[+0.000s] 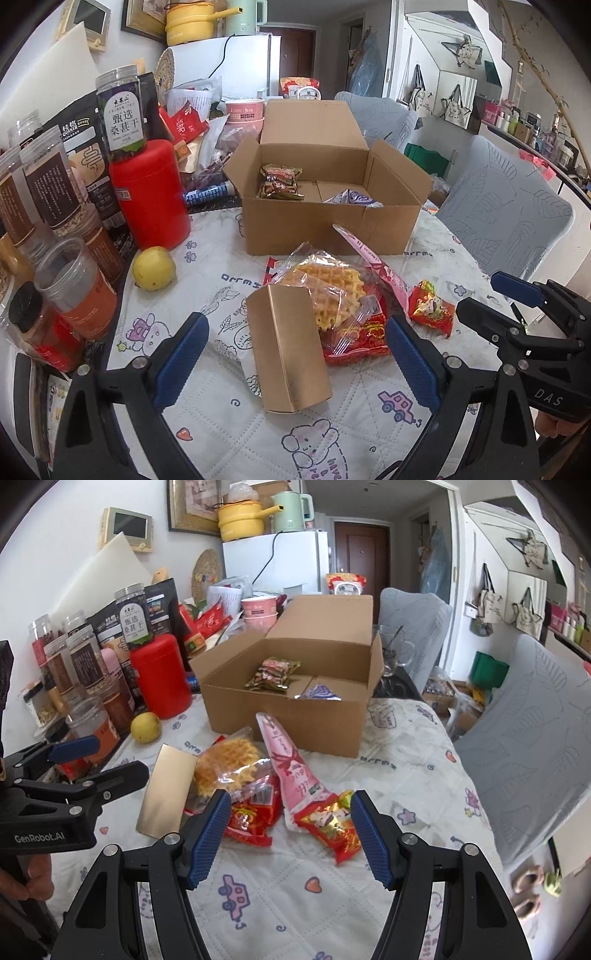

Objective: Organize snacks
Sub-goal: 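Grasp the small gold carton with the left tool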

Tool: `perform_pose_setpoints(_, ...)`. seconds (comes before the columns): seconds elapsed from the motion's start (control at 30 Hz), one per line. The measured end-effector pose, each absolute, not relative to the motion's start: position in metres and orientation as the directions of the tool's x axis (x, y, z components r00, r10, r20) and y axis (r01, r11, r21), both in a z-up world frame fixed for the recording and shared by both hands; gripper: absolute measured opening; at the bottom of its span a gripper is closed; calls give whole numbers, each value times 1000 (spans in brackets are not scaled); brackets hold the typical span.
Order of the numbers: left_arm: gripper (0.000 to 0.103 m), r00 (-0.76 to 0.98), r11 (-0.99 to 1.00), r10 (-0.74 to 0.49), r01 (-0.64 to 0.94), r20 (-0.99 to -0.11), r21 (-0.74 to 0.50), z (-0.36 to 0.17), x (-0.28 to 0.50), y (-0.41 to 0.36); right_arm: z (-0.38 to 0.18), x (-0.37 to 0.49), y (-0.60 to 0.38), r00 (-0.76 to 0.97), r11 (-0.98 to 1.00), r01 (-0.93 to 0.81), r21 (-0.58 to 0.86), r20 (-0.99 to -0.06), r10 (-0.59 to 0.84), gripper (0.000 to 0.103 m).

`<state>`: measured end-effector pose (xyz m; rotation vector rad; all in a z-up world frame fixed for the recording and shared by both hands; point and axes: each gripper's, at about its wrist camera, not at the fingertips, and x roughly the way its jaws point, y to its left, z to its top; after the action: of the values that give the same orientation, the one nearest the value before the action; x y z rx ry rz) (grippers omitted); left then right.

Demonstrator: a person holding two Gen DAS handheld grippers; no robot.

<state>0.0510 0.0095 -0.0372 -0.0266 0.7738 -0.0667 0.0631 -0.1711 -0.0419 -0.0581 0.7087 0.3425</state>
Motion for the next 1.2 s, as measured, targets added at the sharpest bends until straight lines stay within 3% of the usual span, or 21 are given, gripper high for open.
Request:
perform_pose_setpoints(0.27,96,663,999,-32,23,-748,-23,-69,73,7,-62,77,-172,675,946,-318,60,-687,271,68)
perform_pose_setpoints(0.5,67,620,999,-29,30,-784,-12,-88,86,6,-72,90,-177,659,955,-292,61,-710,247,68)
perform_pose_setpoints(0.67,65,625,999,-33,40,-780,-10,-91,89,5,-76,97,-179,650,957,-283,60,-721,238,68)
perform_pose_setpoints(0.73,56,627,999,-43,44,-778,-21,-91,89,6,-77,98,-180,648,958,-281,63,-724,238,68)
perform_pose_setpoints(1.2,53,601,992,-125,74,-789,-101,-72,57,14,-86,102,-200,628,966,-246,83,-745,224,68)
